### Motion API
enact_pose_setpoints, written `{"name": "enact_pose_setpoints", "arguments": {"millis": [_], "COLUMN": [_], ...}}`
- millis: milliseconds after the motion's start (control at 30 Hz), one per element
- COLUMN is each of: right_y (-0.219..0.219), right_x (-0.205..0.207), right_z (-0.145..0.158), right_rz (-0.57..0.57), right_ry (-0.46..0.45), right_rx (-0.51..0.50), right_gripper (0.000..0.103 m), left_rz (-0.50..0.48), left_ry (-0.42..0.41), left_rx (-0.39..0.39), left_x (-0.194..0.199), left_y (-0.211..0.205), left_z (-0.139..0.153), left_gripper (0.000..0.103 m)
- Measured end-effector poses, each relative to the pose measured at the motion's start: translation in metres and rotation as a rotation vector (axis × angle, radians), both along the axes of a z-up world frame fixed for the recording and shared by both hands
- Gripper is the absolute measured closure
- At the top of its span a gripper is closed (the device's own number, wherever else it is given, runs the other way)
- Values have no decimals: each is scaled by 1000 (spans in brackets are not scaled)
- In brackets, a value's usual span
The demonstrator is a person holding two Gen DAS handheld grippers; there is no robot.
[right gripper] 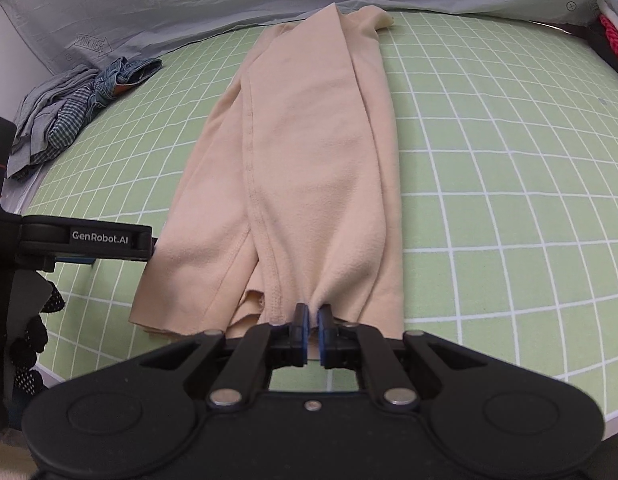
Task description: Fold clothes
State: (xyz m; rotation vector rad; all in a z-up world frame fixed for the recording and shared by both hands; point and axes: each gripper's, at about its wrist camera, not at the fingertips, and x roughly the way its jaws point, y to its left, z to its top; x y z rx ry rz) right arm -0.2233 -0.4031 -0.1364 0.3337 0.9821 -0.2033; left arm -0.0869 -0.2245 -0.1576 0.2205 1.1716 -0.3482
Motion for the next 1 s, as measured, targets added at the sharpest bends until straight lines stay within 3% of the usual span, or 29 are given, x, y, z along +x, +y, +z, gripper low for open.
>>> {"name": "enact_pose_setpoints", "arguments": {"millis": [67, 200, 300, 433, 600, 700, 833, 933, 1000], "right_y": [1, 2, 1, -7, -13, -17, -25, -25, -23], "right_x": [-1, 0, 5, 18, 31, 35, 36, 35, 34], "right_z": [7, 24, 25, 8, -9, -14, -18, -20, -20], "right_rz": [3, -7, -13, -32, -50, -58, -71, -30, 17], "right_ry": [-21, -82, -85, -29, 2, 5, 11, -1, -17], "right_rx": [-29, -132, -188, -170, -133, -116, -70, -73, -81], "right_gripper": [87, 42, 17, 16, 15, 13, 13, 13, 19], "left_rz": [34, 74, 68, -2, -85, -93, -74, -73, -48], "left_ry": [17, 14, 10, 7, 18, 33, 5, -7, 12], "left_rx": [-13, -87, -136, -161, -141, -134, -121, -129, -160], "left_x": [2, -4, -8, -17, -24, -30, -34, -40, -43], "left_y": [5, 17, 19, 5, -9, -15, -17, -20, -21], "left_z": [1, 13, 19, 22, 16, 9, 7, 7, 8], "left_gripper": [0, 1, 1, 3, 12, 24, 27, 44, 67]}}
